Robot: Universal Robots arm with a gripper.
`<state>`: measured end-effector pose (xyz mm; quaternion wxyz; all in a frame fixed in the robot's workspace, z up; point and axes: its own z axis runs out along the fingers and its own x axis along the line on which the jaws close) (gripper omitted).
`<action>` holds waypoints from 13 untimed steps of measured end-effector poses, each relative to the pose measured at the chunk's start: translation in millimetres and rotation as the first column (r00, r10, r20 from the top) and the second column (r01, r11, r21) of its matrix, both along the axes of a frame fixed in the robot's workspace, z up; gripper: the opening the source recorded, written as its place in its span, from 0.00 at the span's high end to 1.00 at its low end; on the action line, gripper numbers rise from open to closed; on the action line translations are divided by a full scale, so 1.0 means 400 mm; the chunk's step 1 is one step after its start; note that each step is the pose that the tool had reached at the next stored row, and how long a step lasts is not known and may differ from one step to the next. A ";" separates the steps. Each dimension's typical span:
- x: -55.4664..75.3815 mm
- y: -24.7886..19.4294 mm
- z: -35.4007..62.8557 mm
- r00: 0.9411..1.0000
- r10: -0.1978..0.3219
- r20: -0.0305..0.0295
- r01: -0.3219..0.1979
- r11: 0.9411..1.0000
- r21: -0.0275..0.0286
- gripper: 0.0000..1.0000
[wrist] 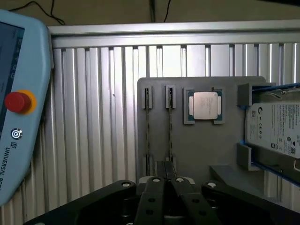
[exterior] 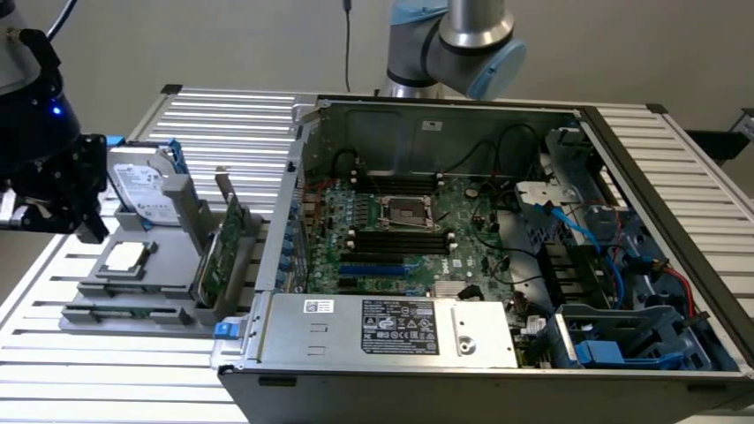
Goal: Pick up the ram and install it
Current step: 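Pick up the ram and move it above insertion slot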
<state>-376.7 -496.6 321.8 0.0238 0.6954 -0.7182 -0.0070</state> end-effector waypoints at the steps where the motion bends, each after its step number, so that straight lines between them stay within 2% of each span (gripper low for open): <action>1: 0.000 0.000 0.000 1.000 0.000 0.000 0.000 1.000 0.000 0.83; 2: 0.000 0.000 0.000 1.000 0.000 0.000 0.000 1.000 0.000 0.76; 3: 0.000 -0.002 -0.001 1.000 0.000 0.000 0.000 1.000 0.000 0.76; 4: -0.001 -0.005 -0.003 1.000 0.000 0.000 0.000 1.000 0.000 0.70; 5: -0.002 -0.010 -0.007 1.000 0.001 0.000 -0.001 1.000 0.002 0.70; 6: -0.003 -0.017 -0.011 1.000 0.002 0.000 -0.002 1.000 0.004 0.64; 13: -0.004 -0.063 -0.043 1.000 0.008 0.000 -0.008 1.000 0.011 0.64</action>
